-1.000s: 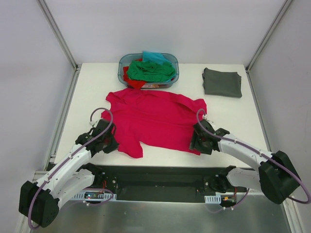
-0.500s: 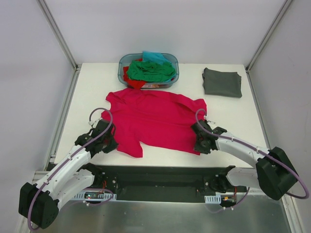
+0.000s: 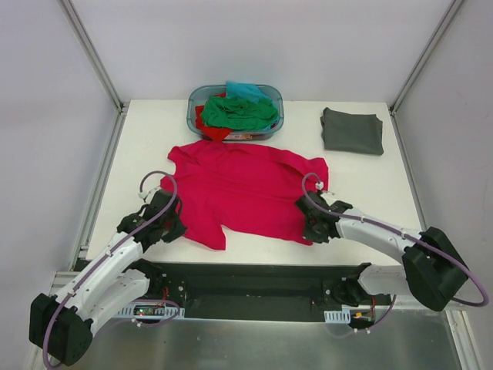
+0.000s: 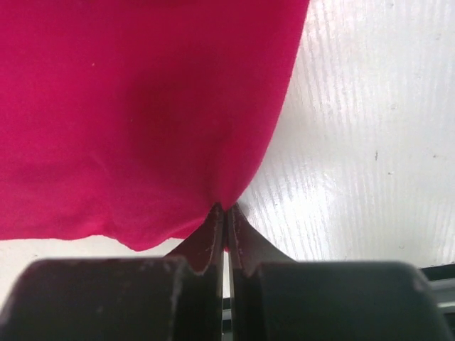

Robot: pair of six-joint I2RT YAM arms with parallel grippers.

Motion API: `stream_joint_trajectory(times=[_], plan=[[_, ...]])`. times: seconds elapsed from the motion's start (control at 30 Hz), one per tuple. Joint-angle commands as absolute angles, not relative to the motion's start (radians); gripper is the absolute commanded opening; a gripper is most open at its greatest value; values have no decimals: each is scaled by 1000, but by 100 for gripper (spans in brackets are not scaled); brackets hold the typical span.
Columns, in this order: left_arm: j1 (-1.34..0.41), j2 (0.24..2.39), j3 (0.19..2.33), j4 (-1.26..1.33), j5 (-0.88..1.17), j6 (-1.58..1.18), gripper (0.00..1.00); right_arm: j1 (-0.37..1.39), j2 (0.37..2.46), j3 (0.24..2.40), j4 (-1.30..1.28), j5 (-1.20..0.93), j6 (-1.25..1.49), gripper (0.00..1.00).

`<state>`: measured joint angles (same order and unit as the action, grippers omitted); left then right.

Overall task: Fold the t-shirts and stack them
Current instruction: Flatten out the tshirt

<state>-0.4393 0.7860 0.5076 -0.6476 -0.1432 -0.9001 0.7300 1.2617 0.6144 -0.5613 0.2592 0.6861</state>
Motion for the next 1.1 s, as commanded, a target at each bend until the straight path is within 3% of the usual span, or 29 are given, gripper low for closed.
stream_joint_trajectory(times=[0.0, 0.23, 0.6, 0.83, 1.07], plan=[[-446, 743, 573, -641, -192, -879, 0, 752, 1208, 696, -632, 327, 620, 1], [-446, 754, 891, -634, -403, -845, 0, 666, 997, 899, -680, 394, 445, 0], [-445, 913, 1488, -577, -532, -619, 0, 566, 942, 1426, -730, 361, 189, 0], [-445, 933, 1822, -497, -422, -385, 0, 568, 911, 1730, -831, 281, 137, 0], [-445, 992, 2162, -492, -244, -259, 0, 568, 833, 1887, -882, 88, 153, 0]])
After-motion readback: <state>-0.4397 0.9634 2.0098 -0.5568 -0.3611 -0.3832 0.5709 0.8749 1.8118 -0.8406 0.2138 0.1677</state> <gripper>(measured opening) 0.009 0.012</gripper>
